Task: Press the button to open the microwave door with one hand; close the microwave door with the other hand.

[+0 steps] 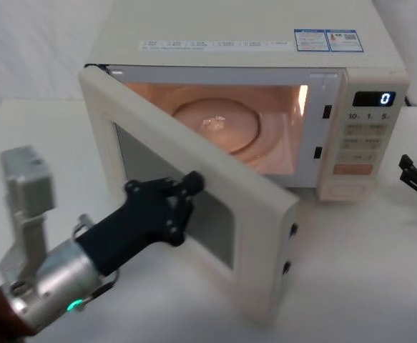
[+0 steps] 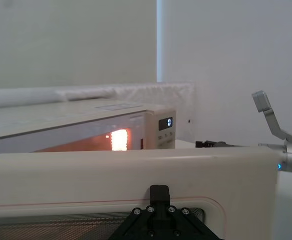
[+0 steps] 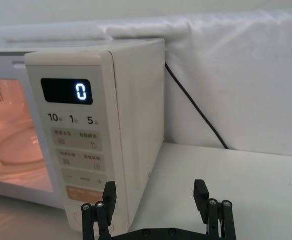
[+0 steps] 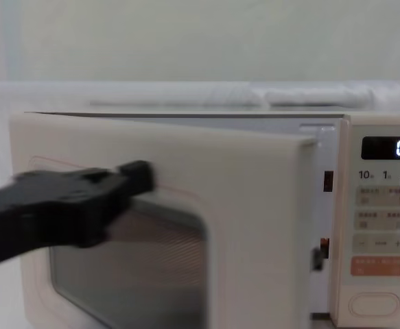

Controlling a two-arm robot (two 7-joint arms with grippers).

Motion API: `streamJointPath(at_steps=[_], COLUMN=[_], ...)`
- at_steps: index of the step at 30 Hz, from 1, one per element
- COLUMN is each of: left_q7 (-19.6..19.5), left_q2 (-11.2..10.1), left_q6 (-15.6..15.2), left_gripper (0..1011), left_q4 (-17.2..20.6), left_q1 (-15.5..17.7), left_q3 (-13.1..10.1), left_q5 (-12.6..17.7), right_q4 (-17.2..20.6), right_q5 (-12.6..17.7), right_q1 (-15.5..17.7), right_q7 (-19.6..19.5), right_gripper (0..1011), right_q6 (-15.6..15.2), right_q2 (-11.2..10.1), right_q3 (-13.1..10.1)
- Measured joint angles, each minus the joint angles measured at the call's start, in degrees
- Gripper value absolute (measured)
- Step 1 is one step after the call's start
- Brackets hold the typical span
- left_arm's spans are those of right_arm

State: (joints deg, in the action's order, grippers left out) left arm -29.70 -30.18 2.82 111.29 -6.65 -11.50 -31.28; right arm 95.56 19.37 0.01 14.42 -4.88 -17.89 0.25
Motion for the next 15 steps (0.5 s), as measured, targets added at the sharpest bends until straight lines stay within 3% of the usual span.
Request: streamJointPath(at_steps=[8,15], left_q7=[3.8,7.08], left_q2=[3.67,6.13], left_q6=[-2.65,-4.87], left_gripper=[0,0], left_q4=[-3.01,-4.49], left_q1=[6.21,9.97], left_q3=[-6.32,-9.68], left_q5=[2.68,4.71], right_q4=[0.0,0.0], right_q5=[0.0,0.0], right_q1=[0.0,0.0], right_q7=[0.0,0.0], right_gripper=[1002,1002], right_q6=[0.0,0.0], right_q2=[0.0,0.0], right_q3=[0.0,0.0])
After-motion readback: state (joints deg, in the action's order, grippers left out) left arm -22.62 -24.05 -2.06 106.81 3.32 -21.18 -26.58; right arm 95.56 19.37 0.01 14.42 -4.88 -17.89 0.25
